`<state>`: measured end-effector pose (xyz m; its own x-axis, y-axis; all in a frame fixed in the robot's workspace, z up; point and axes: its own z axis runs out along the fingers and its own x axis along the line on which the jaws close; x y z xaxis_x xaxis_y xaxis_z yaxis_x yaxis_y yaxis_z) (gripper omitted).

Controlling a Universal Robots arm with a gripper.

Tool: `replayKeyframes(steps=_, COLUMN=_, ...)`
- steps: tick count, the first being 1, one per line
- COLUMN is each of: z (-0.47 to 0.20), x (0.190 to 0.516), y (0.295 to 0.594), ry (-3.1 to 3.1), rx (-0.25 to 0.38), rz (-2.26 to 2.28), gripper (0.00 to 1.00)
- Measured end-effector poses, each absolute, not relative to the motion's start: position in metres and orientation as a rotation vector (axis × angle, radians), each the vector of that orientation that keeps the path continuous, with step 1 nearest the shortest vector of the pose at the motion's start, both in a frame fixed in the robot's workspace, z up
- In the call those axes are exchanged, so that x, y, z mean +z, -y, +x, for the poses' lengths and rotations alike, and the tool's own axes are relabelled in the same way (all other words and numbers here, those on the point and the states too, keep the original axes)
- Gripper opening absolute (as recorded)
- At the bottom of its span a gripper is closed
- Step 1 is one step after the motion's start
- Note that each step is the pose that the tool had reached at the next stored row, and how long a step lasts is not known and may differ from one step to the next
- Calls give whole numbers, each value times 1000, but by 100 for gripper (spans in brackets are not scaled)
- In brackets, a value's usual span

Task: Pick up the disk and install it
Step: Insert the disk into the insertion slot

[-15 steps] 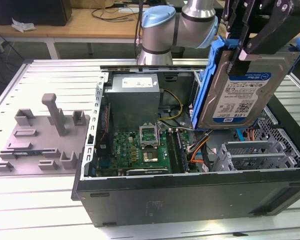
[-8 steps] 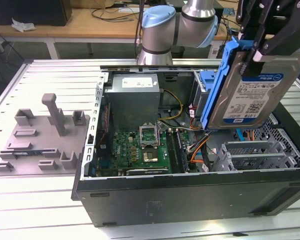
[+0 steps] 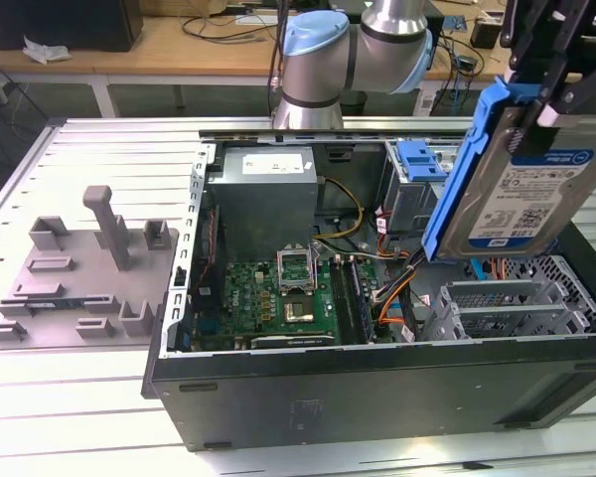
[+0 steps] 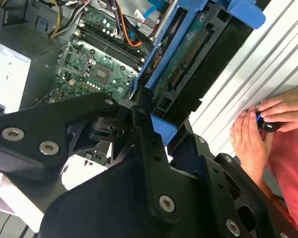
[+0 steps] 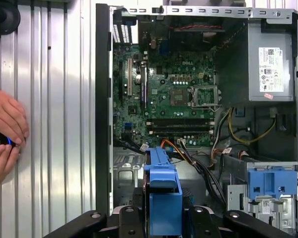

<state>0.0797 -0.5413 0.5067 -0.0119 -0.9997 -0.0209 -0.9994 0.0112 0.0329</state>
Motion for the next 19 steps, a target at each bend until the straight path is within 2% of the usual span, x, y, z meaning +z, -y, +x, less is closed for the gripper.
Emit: replayKeyframes(steps=19, z=92, x=503, y=543, ry=2261, rx=-38, rz=2191, gripper=36)
